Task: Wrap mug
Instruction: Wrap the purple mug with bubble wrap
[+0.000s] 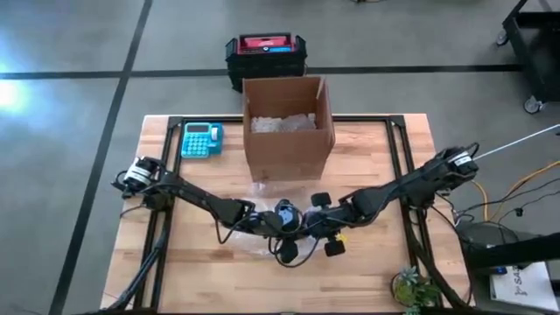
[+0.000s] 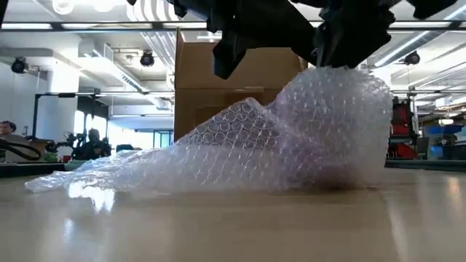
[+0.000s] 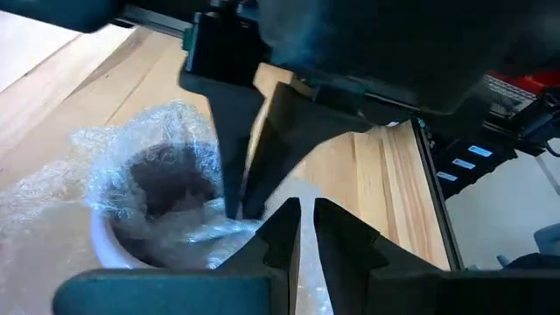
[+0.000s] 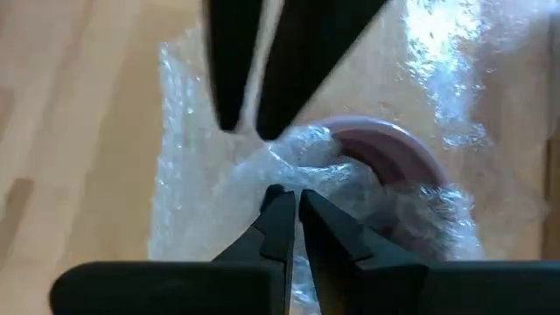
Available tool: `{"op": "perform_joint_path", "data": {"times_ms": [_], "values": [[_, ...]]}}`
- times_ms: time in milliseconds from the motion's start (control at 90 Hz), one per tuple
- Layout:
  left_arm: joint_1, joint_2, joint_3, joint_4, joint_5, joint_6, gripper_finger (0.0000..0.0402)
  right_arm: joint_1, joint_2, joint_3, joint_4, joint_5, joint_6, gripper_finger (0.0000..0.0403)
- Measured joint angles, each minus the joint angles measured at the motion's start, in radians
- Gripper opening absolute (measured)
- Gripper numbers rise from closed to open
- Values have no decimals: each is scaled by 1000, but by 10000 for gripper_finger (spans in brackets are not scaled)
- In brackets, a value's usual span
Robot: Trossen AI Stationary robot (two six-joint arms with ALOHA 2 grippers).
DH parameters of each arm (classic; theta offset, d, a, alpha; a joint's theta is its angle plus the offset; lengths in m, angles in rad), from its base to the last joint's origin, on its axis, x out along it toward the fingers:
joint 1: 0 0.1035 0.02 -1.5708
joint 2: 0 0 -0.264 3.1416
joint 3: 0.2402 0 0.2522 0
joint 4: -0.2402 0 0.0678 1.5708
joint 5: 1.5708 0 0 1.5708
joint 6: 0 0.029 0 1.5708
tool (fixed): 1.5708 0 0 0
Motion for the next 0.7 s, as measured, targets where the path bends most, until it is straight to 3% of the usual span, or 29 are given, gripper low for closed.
{"op": "perform_joint_path", "data": {"times_ms": [700], "values": [[0, 0, 0, 5, 0, -1, 24, -61, 101, 1, 4, -42, -82, 13]]}}
